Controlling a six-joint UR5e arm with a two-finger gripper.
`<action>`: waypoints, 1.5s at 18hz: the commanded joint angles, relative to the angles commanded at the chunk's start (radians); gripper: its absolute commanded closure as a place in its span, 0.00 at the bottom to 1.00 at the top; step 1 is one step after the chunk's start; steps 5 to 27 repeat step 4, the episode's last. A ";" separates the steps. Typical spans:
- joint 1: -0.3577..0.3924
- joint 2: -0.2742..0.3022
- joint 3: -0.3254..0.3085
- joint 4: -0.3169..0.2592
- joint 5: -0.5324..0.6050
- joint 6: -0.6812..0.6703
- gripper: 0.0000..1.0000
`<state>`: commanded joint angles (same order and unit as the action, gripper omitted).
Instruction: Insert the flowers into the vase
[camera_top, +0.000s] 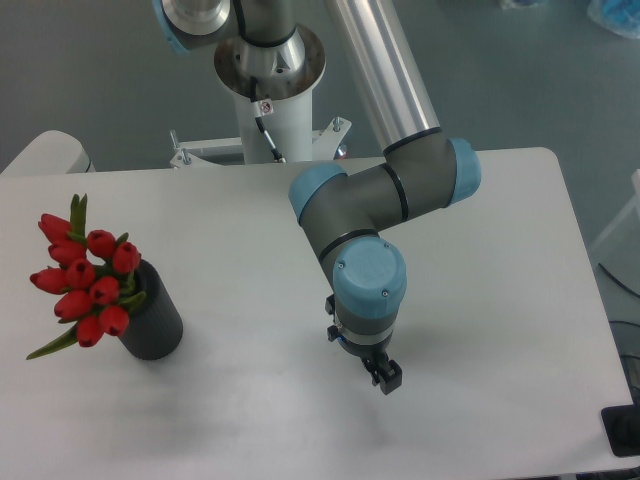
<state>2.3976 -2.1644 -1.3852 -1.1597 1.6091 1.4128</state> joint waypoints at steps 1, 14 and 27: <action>0.000 0.000 -0.003 0.002 0.000 0.000 0.00; 0.000 0.002 -0.005 0.005 0.000 0.002 0.00; 0.000 0.002 -0.005 0.005 0.000 0.002 0.00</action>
